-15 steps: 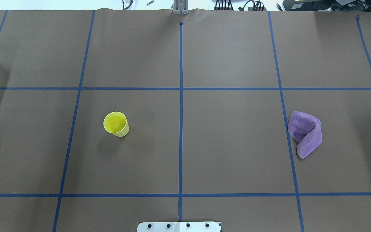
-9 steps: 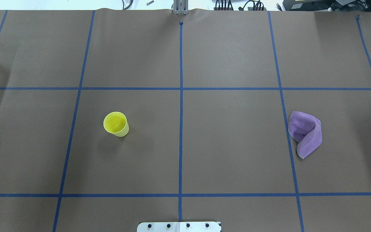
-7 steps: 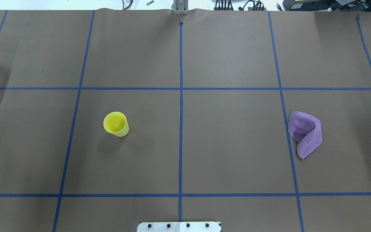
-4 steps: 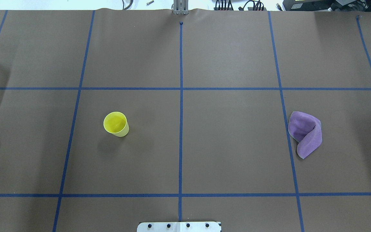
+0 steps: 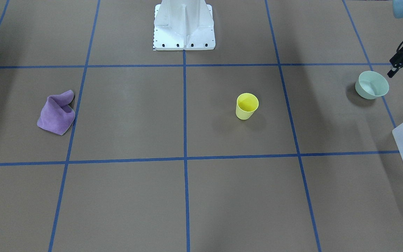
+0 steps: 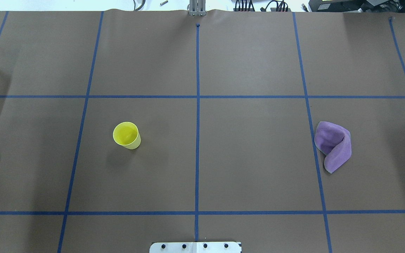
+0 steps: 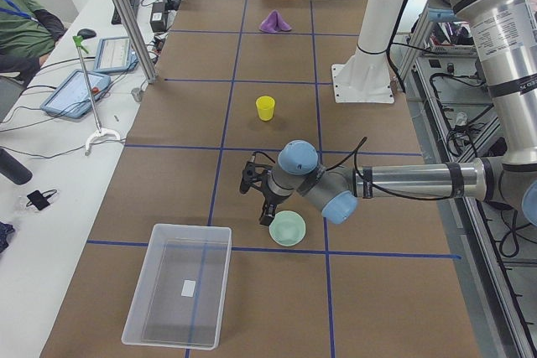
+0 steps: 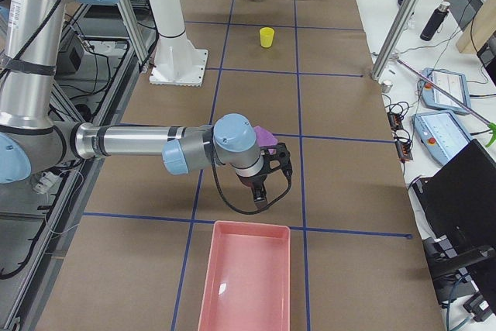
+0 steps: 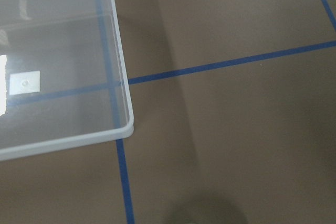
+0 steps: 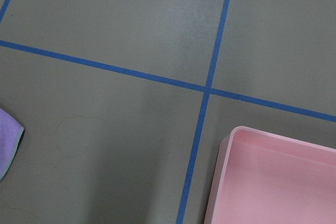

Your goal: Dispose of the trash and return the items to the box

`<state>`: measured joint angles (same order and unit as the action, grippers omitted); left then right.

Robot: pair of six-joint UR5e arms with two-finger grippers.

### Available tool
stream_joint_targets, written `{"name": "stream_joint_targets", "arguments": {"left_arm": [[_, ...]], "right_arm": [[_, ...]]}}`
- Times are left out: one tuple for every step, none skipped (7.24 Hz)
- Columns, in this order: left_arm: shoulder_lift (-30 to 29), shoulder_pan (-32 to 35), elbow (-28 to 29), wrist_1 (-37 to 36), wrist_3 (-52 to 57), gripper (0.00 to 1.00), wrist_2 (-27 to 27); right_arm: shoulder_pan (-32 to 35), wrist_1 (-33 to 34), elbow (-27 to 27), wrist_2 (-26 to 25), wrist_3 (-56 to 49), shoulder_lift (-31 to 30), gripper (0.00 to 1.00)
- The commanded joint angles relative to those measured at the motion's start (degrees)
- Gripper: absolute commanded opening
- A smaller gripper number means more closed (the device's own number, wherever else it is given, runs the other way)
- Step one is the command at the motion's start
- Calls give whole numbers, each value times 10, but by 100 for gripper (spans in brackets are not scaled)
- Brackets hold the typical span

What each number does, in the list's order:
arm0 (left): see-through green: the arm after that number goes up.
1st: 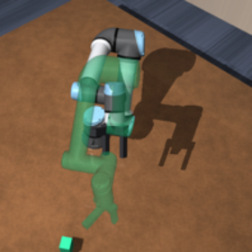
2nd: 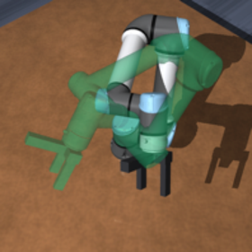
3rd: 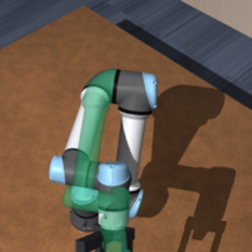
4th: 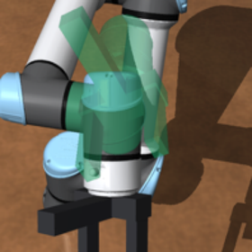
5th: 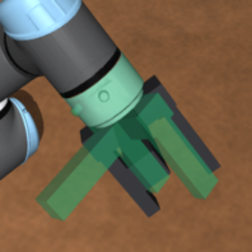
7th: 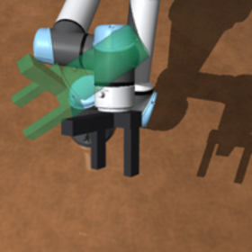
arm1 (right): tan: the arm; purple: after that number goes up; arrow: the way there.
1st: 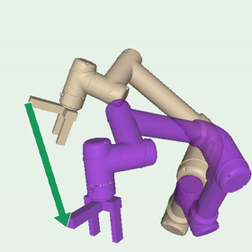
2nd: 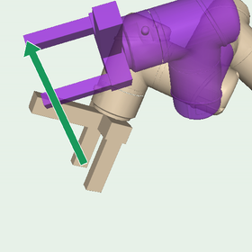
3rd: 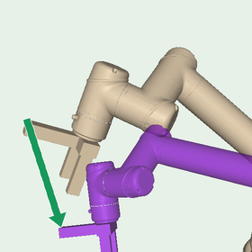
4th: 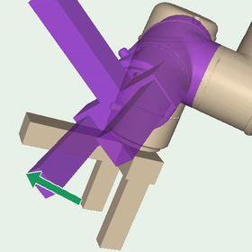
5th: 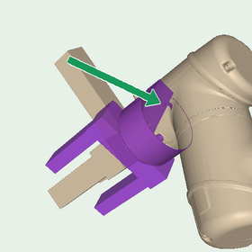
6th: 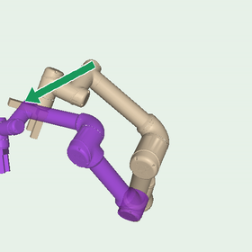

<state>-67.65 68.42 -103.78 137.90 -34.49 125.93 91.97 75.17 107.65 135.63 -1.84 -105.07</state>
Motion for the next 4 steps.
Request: {"name": "stream_joint_targets", "arguments": {"left_arm": [[22,-121,5,29,-97,98,-98],[21,-154,16,30,-109,98,-117],[17,-170,31,45,-109,98,-121],[10,-190,53,58,-110,98,-136]], "right_arm": [[1,-1,-2,-5,0,-1,100],[1,-2,-2,-6,0,-3,100],[1,-1,-2,-7,0,-3,100],[1,-2,-2,-7,0,-3,100]]}}
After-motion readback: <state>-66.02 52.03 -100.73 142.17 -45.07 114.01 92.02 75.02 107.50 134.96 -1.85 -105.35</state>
